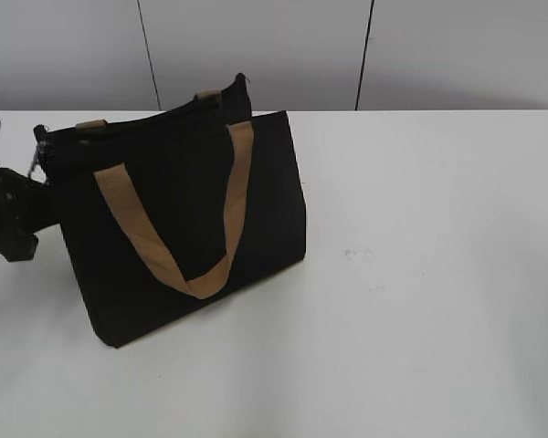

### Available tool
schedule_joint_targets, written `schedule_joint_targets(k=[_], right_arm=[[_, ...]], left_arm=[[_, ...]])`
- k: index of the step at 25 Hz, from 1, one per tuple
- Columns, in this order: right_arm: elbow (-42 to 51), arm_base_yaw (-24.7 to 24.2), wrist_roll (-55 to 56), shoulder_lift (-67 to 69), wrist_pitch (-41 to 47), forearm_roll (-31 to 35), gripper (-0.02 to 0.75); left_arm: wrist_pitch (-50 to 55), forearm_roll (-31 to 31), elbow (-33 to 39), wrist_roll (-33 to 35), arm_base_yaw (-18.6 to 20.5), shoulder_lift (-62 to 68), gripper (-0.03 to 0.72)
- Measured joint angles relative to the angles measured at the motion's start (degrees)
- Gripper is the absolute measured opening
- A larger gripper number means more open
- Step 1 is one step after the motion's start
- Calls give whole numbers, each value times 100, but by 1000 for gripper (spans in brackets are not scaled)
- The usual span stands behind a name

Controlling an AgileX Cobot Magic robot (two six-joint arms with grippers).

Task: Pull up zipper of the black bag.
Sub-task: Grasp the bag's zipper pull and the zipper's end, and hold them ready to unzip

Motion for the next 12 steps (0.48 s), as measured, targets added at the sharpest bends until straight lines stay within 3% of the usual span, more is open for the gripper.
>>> schedule_joint_targets(k=[6,12], right_arm=[[-330,0,-24,51,-74,17,505],[-1033,0,-519,705,-80,256,505]], left_arm=[[-139,439,0,-872,0,-926,27],[-404,791,5,-1044,0,-1641,27]])
